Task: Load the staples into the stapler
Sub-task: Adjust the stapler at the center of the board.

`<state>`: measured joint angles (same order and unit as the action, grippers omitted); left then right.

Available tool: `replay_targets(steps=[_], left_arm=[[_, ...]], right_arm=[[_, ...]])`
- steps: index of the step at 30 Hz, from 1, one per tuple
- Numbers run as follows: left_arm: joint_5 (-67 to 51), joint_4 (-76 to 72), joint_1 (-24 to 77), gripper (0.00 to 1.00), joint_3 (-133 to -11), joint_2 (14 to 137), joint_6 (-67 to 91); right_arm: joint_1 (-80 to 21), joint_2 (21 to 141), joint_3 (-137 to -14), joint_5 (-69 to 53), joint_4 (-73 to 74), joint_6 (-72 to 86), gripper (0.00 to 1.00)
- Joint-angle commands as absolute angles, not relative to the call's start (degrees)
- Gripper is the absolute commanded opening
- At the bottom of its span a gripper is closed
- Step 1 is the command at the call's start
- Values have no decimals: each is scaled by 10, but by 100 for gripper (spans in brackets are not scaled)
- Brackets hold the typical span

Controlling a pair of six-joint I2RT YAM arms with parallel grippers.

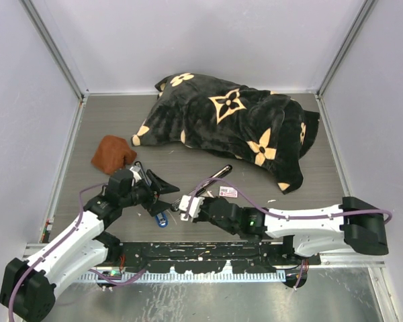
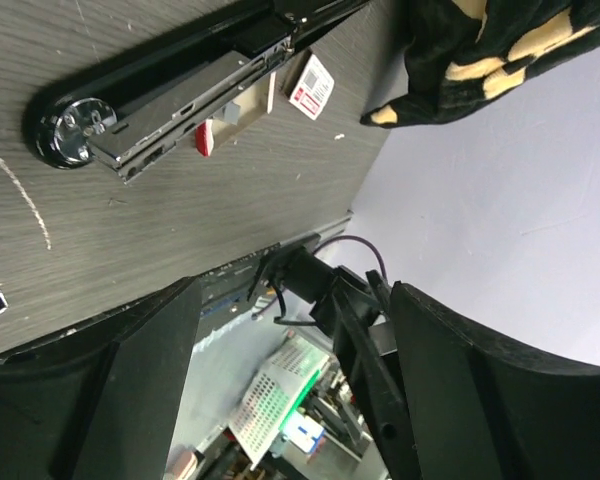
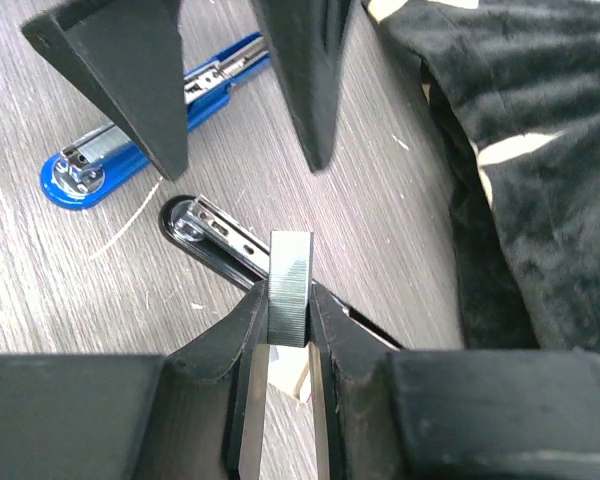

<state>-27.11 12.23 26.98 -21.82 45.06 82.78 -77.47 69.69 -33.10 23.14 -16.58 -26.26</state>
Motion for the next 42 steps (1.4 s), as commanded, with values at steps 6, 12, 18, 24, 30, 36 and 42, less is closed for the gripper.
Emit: replay_targets(steps=[6,12,18,24,30,36,42], left_arm=[[-181,188,307,76,-265,476,767],[-148,164,350,77,-281,526,768],[-90,161,396,75,-297,565,755],[-48,127,421,74,-293,604,747],[-10,54,442,73,-291,653,734],[-2,34,444,73,-314,693,709],[67,67,440,74,-325,681,666]], right_arm=[[-657,607,-291,131,-132,-99,19],[-608,605,-289,87,-139,-75,19],[-592,605,-288,77,-141,-71,19],[-582,595,-285,59,-136,-56,19],[-578,589,-280,58,-136,-43,19],[-576,583,-278,59,-135,-35,19],[-574,574,-280,59,-116,-35,19]])
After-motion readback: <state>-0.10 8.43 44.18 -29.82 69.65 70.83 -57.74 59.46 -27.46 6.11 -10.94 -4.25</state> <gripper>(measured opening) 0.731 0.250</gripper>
